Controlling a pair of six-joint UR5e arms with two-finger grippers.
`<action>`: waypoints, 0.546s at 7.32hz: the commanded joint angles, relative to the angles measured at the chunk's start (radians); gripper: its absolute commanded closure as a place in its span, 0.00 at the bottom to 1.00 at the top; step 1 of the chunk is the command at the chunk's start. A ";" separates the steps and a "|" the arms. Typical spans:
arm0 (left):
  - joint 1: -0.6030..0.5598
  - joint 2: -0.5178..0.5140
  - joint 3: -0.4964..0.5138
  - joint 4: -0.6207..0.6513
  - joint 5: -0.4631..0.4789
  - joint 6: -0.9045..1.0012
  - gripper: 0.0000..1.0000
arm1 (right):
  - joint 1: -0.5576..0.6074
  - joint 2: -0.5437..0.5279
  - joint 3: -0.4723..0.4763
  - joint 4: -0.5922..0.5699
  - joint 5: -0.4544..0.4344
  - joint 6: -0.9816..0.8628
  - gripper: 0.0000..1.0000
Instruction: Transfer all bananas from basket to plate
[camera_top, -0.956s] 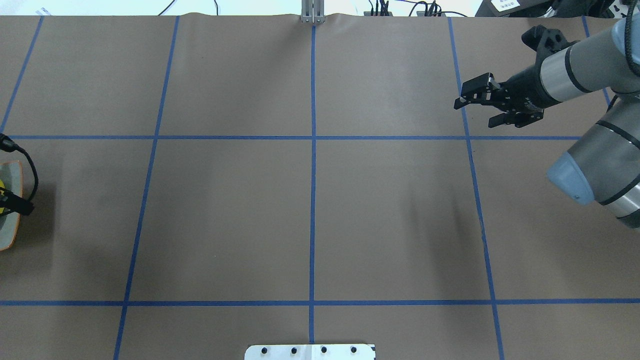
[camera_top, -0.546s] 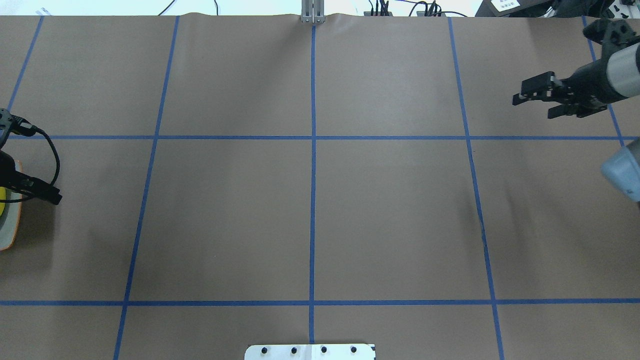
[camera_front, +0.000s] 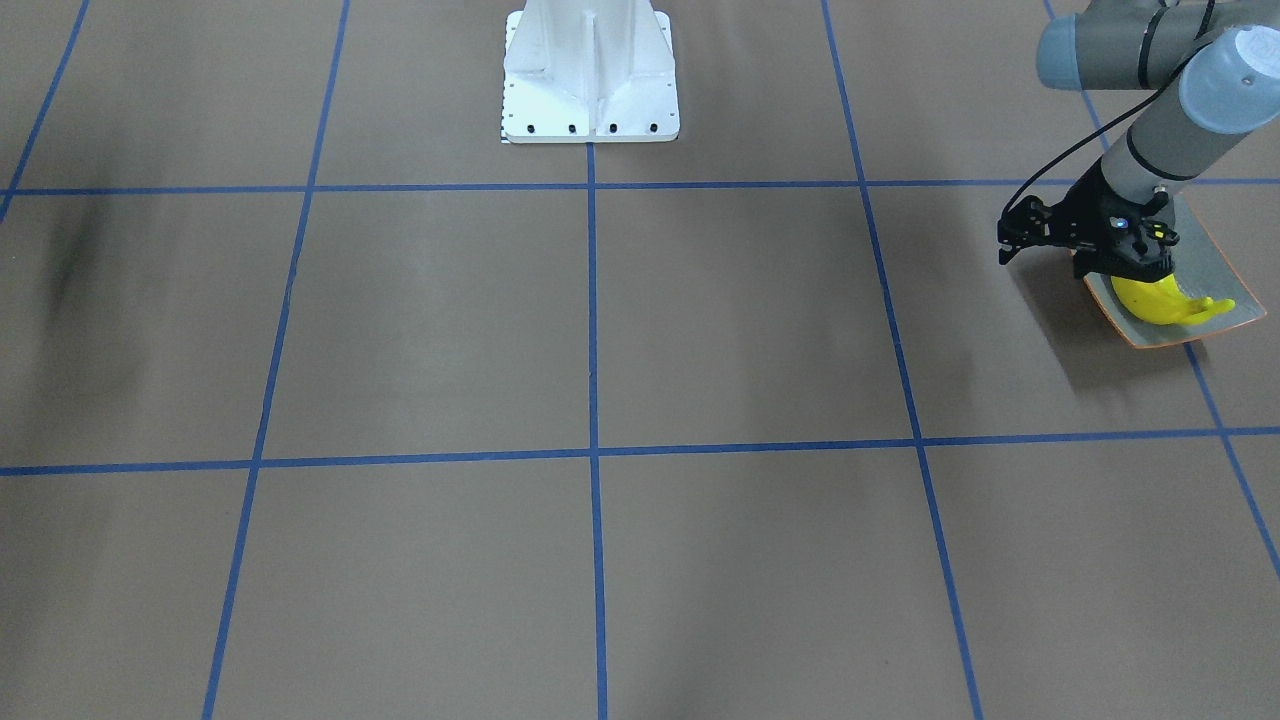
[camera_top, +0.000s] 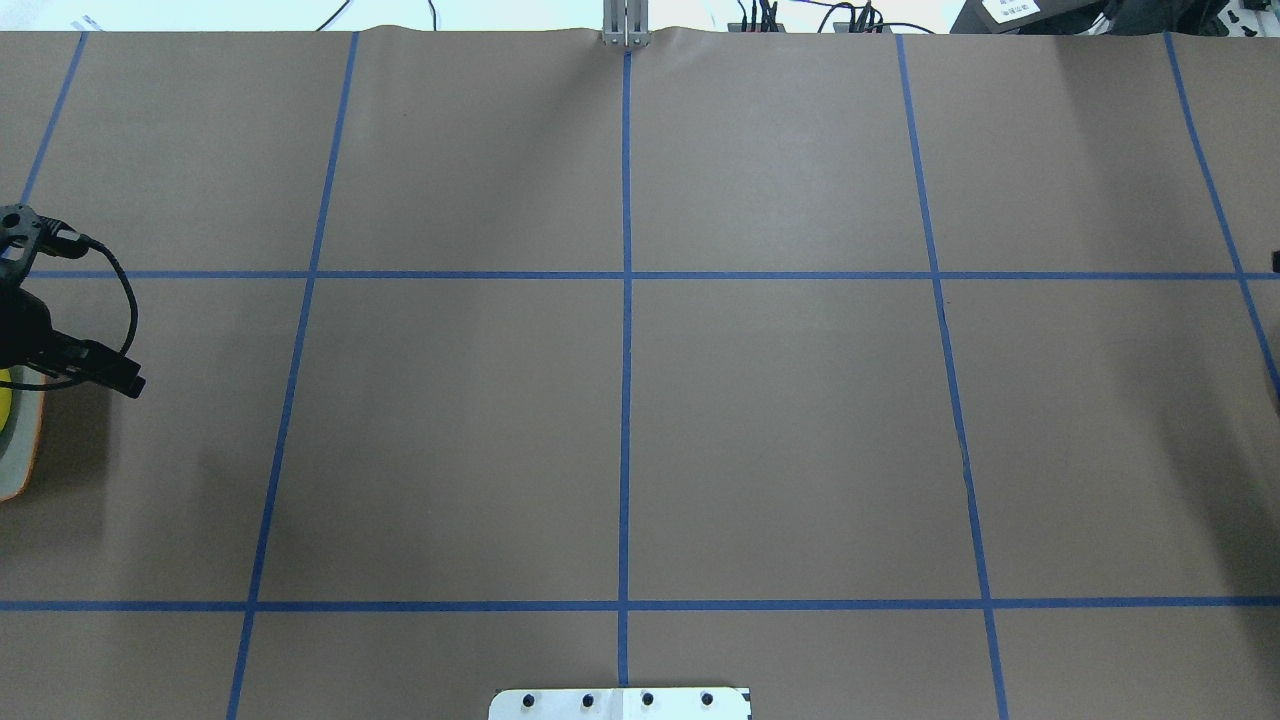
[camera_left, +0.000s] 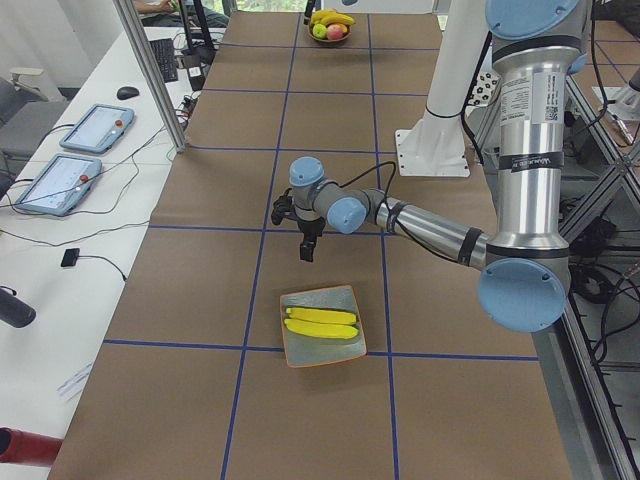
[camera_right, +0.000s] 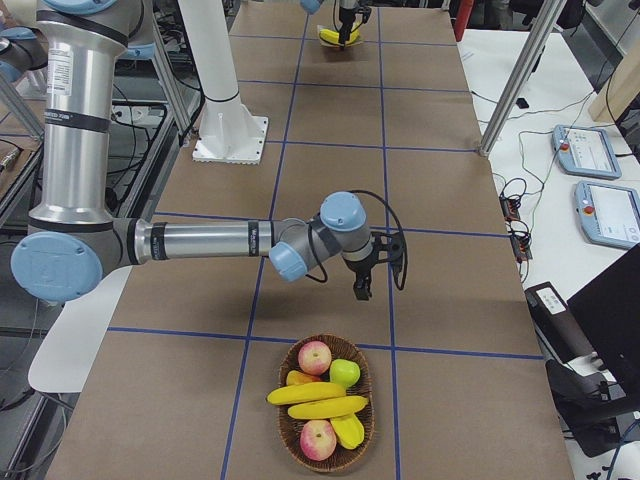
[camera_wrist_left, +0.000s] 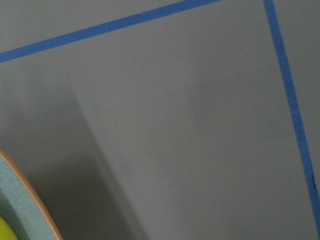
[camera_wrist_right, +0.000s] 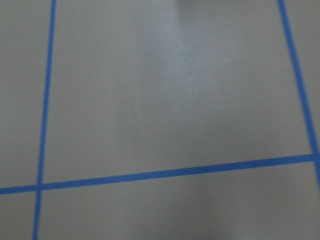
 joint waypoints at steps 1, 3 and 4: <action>0.000 -0.008 0.002 -0.005 0.001 -0.027 0.01 | 0.134 -0.176 -0.003 0.001 0.004 -0.306 0.00; 0.000 -0.009 -0.001 -0.005 0.001 -0.031 0.01 | 0.150 -0.229 -0.054 0.013 -0.015 -0.396 0.00; 0.000 -0.009 -0.003 -0.006 0.001 -0.044 0.01 | 0.151 -0.223 -0.125 0.055 -0.018 -0.423 0.00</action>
